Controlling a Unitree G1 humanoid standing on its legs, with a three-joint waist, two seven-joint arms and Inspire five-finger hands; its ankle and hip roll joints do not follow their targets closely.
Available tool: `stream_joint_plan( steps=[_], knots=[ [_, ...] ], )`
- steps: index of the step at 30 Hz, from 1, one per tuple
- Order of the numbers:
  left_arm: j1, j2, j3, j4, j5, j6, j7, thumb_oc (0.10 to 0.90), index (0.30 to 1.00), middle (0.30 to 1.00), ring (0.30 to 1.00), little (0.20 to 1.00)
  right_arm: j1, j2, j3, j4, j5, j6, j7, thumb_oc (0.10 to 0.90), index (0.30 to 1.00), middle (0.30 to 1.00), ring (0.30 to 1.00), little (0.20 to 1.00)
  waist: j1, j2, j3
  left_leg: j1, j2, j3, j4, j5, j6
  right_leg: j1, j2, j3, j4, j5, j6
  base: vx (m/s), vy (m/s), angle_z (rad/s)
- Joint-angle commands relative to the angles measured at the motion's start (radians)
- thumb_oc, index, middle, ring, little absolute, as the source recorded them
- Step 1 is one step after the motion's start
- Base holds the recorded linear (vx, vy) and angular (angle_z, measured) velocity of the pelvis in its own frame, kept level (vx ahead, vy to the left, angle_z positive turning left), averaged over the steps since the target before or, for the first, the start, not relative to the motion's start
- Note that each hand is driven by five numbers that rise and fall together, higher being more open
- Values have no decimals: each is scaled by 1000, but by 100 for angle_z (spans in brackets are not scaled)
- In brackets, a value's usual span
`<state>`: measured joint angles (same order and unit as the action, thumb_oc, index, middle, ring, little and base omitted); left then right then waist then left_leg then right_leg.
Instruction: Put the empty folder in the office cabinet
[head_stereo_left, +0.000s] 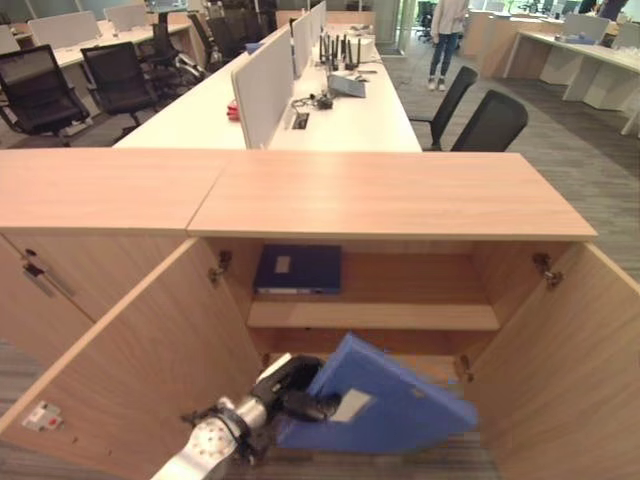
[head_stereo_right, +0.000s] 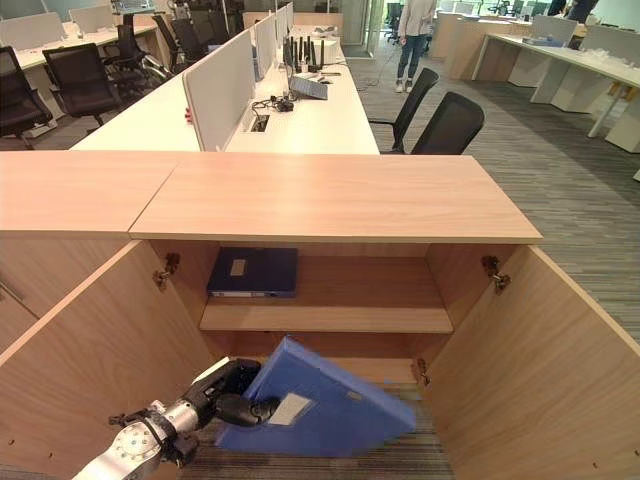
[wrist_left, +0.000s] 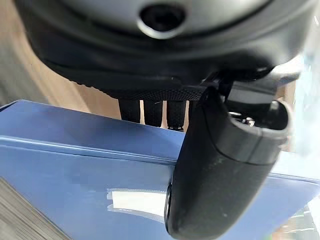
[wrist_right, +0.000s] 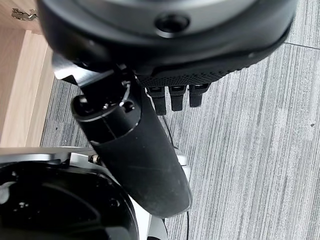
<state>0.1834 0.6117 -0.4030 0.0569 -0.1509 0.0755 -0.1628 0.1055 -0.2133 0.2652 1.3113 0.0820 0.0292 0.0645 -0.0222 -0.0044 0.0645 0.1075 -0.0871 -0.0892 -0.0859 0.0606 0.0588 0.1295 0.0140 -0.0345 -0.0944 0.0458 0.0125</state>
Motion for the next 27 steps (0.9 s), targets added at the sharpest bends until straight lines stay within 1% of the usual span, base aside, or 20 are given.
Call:
stream_joint_plan(
  steps=[1,2,3,4,7,8,9,10,11,12,16,21,22,23,27],
  knots=[
    [-70,-28,90,-87,137,-118,12,400,300,300,300,300,-96,-42,36,-127,64,-35,-19,800,900,900,900,900,4,-13,-17,13,17,-27,-1,-116,-28,10,-9,-19,7,-80,55,0,0,0],
    [-58,-30,102,-82,157,-121,16,400,300,300,300,300,-94,-57,43,-219,56,-38,-27,800,900,900,900,900,4,-13,-15,12,17,-26,-1,-117,-28,9,-9,-19,7,-80,56,0,0,0],
    [-57,-30,102,-82,157,-121,16,400,300,300,300,300,-91,-59,43,-223,56,-36,-27,800,900,900,900,900,4,-12,-16,12,17,-26,-1,-117,-28,9,-9,-19,7,-80,56,0,0,0],
    [-51,-35,115,-77,188,-123,24,400,300,300,300,300,-95,-104,44,-387,30,-40,-55,800,900,900,900,900,2,-12,-15,12,17,-24,-1,-117,-27,9,-9,-18,7,-80,56,0,0,0],
    [-39,-39,134,-80,214,-131,46,400,300,300,300,300,-82,-177,29,-635,-22,-50,-88,800,900,900,900,900,-1,-10,-11,13,15,-21,-1,-119,-25,8,-12,-20,7,-79,57,7,9,-1],
    [-107,-82,30,-23,225,-136,63,400,300,300,300,300,-381,8,187,-515,-27,-36,-197,800,900,900,900,900,21,-5,-18,14,14,-25,-1,-118,-21,11,-14,-19,7,-78,54,19,14,-10],
    [-108,-82,30,-22,225,-136,63,400,300,300,300,300,-382,8,186,-514,-27,-37,-197,800,900,900,900,900,20,-6,-17,14,14,-26,-1,-118,-21,11,-14,-19,7,-78,54,3,36,-19],
    [-119,-106,53,1,201,-126,124,400,300,300,300,300,-225,-83,111,-516,0,-81,-178,800,900,900,900,900,13,0,-9,13,12,-25,-1,-115,-22,11,-18,-24,7,-79,56,-16,24,-23],
    [-118,-107,52,0,201,-125,124,400,300,300,300,300,-224,-84,111,-516,1,-81,-177,800,900,900,900,900,13,1,-10,13,12,-26,-1,-115,-22,12,-18,-24,7,-79,56,-37,29,12],
    [-81,-82,86,-42,170,-134,119,400,300,300,300,300,-213,-122,93,-647,-12,-67,-168,800,900,900,900,900,16,4,-1,12,11,-26,-1,-114,-22,12,-17,-25,7,-78,55,-23,6,23],
    [-31,-73,120,-100,123,-143,104,400,300,300,300,300,-192,-152,106,-802,-13,-79,-120,800,900,900,900,900,20,3,2,17,11,-26,-1,-117,-22,18,-18,-25,7,-82,53,-2,-3,3],
    [-13,-69,146,-145,76,-154,94,400,300,300,300,300,-165,-163,121,-874,4,-85,-77,800,900,900,900,900,23,1,0,25,12,-29,-1,-125,-24,26,-17,-30,7,-93,52,18,-8,3],
    [-12,-69,147,-146,76,-154,94,400,300,300,300,300,-165,-163,121,-875,4,-84,-77,800,900,900,900,900,22,0,1,21,12,-29,-1,-116,-24,22,-18,-30,7,-86,52,0,0,0],
    [-9,-67,155,-155,76,-155,94,400,300,300,300,300,-158,-163,122,-883,9,-84,-70,800,900,900,900,900,23,0,-1,26,13,-31,-1,-124,-24,27,-17,-33,7,-95,52,0,0,0],
    [15,-59,187,-168,76,-160,91,400,300,300,300,300,-129,-166,119,-931,24,-79,-37,800,900,900,900,900,26,0,1,24,14,-32,-1,-124,-26,26,-17,-33,7,-98,51,8,-3,0]
  ],
)
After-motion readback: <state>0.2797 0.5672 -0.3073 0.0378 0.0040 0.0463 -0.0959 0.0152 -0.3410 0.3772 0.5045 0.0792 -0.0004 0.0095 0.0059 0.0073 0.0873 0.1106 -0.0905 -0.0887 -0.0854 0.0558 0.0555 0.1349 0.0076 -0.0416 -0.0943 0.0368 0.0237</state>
